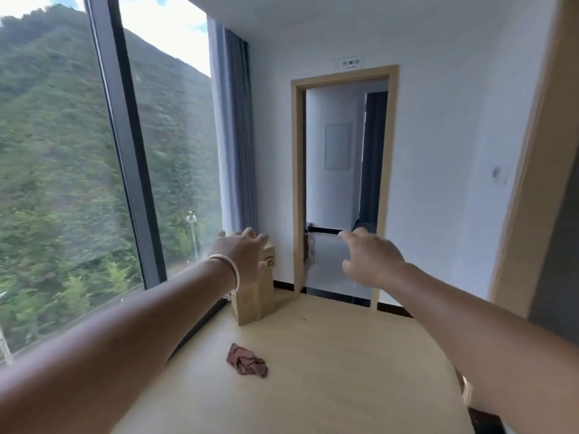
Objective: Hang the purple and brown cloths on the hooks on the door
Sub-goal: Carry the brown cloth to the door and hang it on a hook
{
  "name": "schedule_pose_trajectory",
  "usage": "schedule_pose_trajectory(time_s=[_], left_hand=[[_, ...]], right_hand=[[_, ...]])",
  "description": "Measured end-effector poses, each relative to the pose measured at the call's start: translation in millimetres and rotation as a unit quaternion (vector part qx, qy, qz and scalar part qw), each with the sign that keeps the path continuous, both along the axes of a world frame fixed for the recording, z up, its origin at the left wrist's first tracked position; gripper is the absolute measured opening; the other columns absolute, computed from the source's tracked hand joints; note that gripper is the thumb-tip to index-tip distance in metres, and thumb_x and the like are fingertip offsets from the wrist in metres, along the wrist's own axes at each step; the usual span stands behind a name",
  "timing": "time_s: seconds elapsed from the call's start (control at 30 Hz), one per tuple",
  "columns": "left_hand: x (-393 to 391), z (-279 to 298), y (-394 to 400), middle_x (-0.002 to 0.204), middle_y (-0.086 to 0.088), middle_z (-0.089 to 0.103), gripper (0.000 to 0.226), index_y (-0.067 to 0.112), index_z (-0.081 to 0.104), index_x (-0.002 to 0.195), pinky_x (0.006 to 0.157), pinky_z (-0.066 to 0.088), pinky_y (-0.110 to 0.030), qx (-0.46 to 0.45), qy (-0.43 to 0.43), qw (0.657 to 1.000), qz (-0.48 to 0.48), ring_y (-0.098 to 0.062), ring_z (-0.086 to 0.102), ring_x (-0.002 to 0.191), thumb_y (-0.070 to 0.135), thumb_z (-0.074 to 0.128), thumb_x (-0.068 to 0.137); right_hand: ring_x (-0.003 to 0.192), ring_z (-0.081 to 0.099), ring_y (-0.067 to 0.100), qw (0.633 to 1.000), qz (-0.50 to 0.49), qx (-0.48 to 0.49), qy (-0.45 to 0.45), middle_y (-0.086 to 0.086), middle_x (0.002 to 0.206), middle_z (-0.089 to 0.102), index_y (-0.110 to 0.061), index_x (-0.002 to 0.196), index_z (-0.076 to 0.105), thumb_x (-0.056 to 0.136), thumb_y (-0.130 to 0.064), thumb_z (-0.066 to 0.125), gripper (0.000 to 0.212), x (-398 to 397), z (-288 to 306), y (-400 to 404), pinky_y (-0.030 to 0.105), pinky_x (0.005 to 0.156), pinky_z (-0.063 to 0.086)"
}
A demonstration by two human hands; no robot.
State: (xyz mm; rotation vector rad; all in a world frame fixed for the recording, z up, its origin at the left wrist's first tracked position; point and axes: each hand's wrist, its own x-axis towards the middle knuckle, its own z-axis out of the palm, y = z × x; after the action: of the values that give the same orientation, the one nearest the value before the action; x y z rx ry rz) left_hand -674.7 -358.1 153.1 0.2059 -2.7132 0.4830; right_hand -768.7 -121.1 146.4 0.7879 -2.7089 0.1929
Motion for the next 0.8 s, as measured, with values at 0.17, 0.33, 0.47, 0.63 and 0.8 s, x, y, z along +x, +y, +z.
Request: schedule_pose_trajectory(time_s=[0.17,0.33,0.47,0.63,0.8], left_hand=[[-76.4,-11.0,30.8,0.129,-0.002,0.05,0.05,0.027,0.036,0.138,0.092,0.043,-0.041,0.003,-0.002,0.997,-0.072,-0.023,0.055,0.113,0.047,0.044,0.093],[-153.6,-12.1,43.5,0.132,-0.003,0.049,0.049,0.026,0.036,0.137,0.091,0.043,-0.041,0.008,0.005,0.992,-0.124,-0.024,0.055,0.114,0.046,0.044,0.093],[-214.6,-9.7,39.6,0.127,-0.002,0.051,0.042,0.025,0.04,0.129,0.09,0.042,-0.04,0.022,0.007,0.989,-0.148,-0.023,0.054,0.113,0.044,0.044,0.092],[-285.4,0.0,26.7,0.128,-0.001,0.05,0.048,0.025,0.037,0.136,0.093,0.042,-0.042,0.03,0.013,0.985,-0.171,-0.023,0.055,0.11,0.045,0.044,0.093],[-346.4,-3.1,23.3,0.128,-0.002,0.051,0.05,0.026,0.035,0.138,0.092,0.044,-0.042,0.036,0.013,0.981,-0.188,-0.023,0.055,0.11,0.046,0.044,0.093]], right_hand=[[0.121,0.046,0.029,0.997,-0.074,0.01,-0.008,0.007,0.138,0.043,-0.023,0.143,0.031,0.088,-0.023,0.047,0.057,-40.9,-4.4,38.8,0.04,0.093,0.043],[0.122,0.044,0.028,0.989,-0.142,0.026,-0.017,0.006,0.14,0.04,-0.022,0.145,0.03,0.09,-0.024,0.044,0.056,-92.5,0.6,60.4,0.04,0.095,0.042],[0.124,0.042,0.027,0.984,-0.172,0.03,-0.025,0.004,0.143,0.037,-0.024,0.147,0.025,0.091,-0.025,0.044,0.059,-140.9,7.8,57.1,0.039,0.095,0.042],[0.123,0.043,0.026,0.982,-0.187,0.027,-0.016,0.003,0.143,0.036,-0.025,0.147,0.024,0.091,-0.024,0.044,0.06,-200.0,12.8,42.2,0.037,0.089,0.043],[0.122,0.044,0.026,0.979,-0.201,0.024,-0.018,0.004,0.142,0.037,-0.025,0.147,0.025,0.091,-0.026,0.044,0.06,-253.2,10.4,37.5,0.036,0.088,0.044]])
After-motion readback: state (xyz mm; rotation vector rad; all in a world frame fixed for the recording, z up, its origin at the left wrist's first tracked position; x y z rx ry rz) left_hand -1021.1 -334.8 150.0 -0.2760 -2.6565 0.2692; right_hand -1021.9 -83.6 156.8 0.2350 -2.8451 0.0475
